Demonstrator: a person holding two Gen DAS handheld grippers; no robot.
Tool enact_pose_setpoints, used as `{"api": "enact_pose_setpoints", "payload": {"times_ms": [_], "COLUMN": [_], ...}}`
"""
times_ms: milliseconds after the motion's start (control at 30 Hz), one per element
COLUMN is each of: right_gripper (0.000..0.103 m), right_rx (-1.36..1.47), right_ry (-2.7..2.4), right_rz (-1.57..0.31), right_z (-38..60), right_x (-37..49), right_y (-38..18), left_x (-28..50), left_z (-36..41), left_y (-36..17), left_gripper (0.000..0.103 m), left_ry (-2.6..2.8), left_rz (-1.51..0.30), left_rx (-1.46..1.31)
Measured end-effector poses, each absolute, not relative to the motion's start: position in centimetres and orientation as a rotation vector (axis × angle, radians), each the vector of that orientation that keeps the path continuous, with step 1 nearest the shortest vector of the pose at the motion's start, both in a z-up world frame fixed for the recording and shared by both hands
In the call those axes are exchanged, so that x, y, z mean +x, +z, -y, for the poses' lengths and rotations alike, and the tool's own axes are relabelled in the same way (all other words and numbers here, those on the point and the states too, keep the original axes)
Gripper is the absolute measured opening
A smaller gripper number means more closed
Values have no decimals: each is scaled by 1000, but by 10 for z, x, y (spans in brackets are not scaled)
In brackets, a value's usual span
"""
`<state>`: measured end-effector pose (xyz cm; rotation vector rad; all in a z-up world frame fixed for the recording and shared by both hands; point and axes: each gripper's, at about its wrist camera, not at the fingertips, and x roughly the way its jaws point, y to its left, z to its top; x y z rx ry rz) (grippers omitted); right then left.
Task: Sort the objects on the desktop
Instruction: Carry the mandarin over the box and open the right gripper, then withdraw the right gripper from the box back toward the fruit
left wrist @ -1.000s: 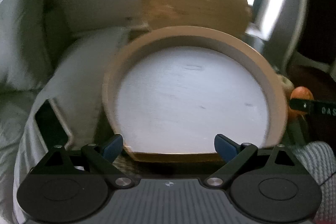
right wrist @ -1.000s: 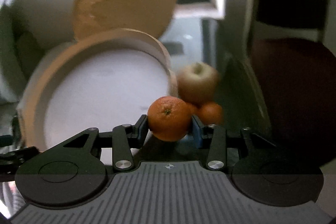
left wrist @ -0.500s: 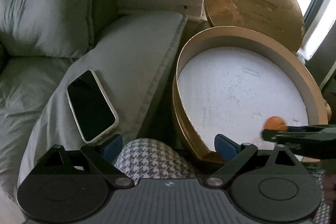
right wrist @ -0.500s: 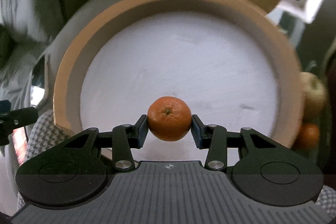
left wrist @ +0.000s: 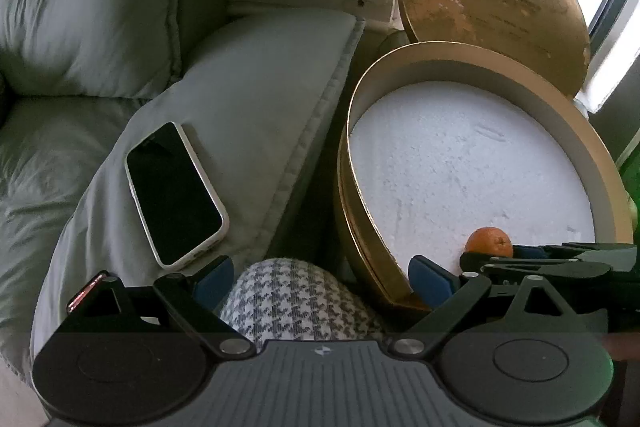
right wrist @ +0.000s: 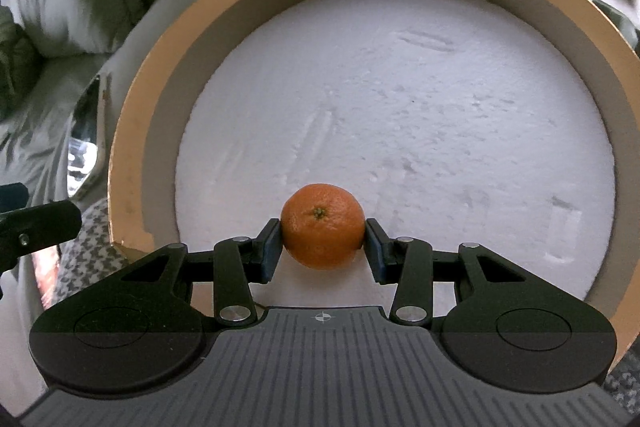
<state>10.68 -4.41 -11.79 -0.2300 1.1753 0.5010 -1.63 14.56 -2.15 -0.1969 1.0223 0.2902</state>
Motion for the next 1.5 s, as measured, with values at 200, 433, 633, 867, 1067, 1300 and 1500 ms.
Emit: {"api": "enact_pose_setpoints", "payload": {"times_ms": [200, 433, 633, 867, 1067, 1300, 1500], "right_gripper": [59, 64, 76, 79, 82, 89, 91], "right_rx": [-204, -153, -83, 25, 87, 133, 184], "right_ry": [515, 492, 431, 368, 278, 176, 155], "right_rz": [-1166, -1152, -1074, -1031, -988, -1010, -1035], "right_z": [47, 69, 110, 163, 209, 250, 264], "right_x": [105, 96, 71, 44, 32, 29, 27], "right_y": [-110, -78, -41, -17, -9, -18, -28], "left_x": [-18, -23, -25, -19, -12, -11, -16], "left_z": [-139, -118, -97, -53, -7, 29, 41], "left_y": [-17, -5, 4, 30, 36, 17, 10], "left_gripper": [95, 95, 96, 98, 100, 102, 102], "left_ry": [289, 259, 237, 153, 58, -7, -38], "left_rz": [-1018, -998, -983, -930, -925, -1020, -1046], "left_rx": [-178, -133, -93, -25, 54, 150, 208]}}
